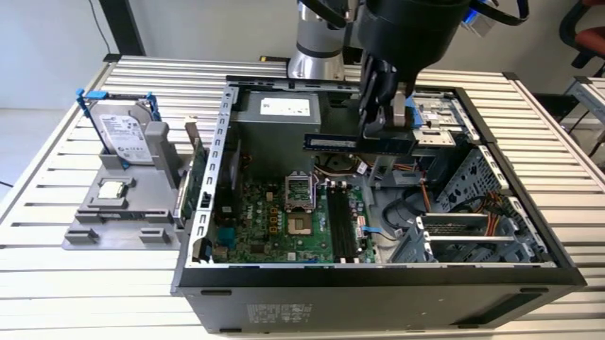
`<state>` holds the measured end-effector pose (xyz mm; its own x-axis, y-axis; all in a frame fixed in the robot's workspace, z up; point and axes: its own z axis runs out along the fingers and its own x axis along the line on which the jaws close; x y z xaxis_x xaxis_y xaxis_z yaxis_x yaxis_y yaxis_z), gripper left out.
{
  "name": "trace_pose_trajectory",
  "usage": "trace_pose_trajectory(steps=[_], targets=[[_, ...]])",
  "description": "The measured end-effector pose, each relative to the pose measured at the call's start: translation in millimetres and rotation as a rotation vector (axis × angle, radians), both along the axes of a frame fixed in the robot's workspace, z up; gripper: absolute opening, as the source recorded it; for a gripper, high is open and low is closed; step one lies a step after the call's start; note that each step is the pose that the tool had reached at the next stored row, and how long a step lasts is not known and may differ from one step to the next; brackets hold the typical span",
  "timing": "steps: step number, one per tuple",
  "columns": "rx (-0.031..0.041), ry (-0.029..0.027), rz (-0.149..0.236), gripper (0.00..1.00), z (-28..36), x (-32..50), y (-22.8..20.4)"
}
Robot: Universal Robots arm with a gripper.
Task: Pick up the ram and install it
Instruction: 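Pick up the ram and move it above insertion slot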
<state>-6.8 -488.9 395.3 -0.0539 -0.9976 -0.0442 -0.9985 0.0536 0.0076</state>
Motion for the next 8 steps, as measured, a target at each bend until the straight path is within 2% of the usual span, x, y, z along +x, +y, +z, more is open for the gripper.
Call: trace_pose_trajectory(steps=[3, 8], targets=[[-0.0018, 0.0000, 0.000, 0.00, -0.3, 2.0, 6.7], [-0.0081, 0.0000, 0.000, 0.00, -0.8, 5.4, 23.7]])
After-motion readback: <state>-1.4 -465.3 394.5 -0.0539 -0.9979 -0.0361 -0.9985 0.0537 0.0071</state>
